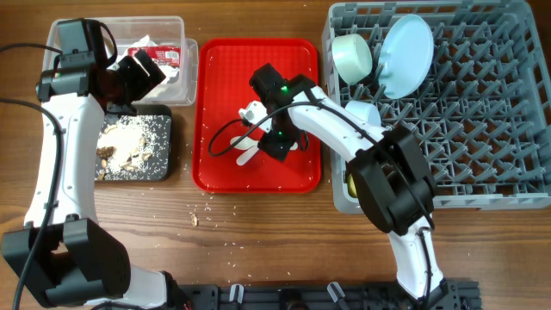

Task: Sort waste into correct bins and load items into the dishwasher rack
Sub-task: 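Grasp the white spoon on the red tray with the right gripper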

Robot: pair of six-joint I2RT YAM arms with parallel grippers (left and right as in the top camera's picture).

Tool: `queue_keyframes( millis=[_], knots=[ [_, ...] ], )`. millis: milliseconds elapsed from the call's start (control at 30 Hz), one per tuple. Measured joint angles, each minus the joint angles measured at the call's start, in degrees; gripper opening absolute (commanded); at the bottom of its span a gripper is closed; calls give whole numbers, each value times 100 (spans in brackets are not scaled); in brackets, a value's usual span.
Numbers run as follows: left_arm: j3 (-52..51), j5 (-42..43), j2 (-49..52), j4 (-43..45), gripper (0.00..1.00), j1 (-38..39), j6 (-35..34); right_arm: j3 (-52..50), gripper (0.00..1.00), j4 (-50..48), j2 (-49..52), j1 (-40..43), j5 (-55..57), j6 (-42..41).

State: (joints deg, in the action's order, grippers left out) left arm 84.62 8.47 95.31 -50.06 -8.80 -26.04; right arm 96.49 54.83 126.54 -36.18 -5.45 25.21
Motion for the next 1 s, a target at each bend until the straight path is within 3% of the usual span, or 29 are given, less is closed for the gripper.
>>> queue_keyframes(
  millis=[33, 167, 400, 600, 800, 900, 1000],
  knots=[
    [0, 0, 0, 0, 100, 2, 0, -61, 61, -114, 0, 0, 0, 24],
    [0, 0, 0, 2, 100, 2, 0, -385, 29, -643, -66, 37, 72, 90],
    [0, 0, 0, 0, 100, 2, 0, -525, 4, -704, -149, 105, 85, -201],
    [0, 0, 0, 0, 100, 2, 0, -289, 4, -20, -153, 105, 146, -756],
    [0, 2, 0, 2, 100, 2, 0, 649, 4, 590, -546, 105, 212, -1220],
    [0, 0, 0, 0, 100, 0, 0, 752, 16, 518, -1158, 164, 214, -1471],
    [0, 0, 0, 2, 100, 2, 0, 876, 42, 393, -1661, 409, 210, -1639]
  ],
)
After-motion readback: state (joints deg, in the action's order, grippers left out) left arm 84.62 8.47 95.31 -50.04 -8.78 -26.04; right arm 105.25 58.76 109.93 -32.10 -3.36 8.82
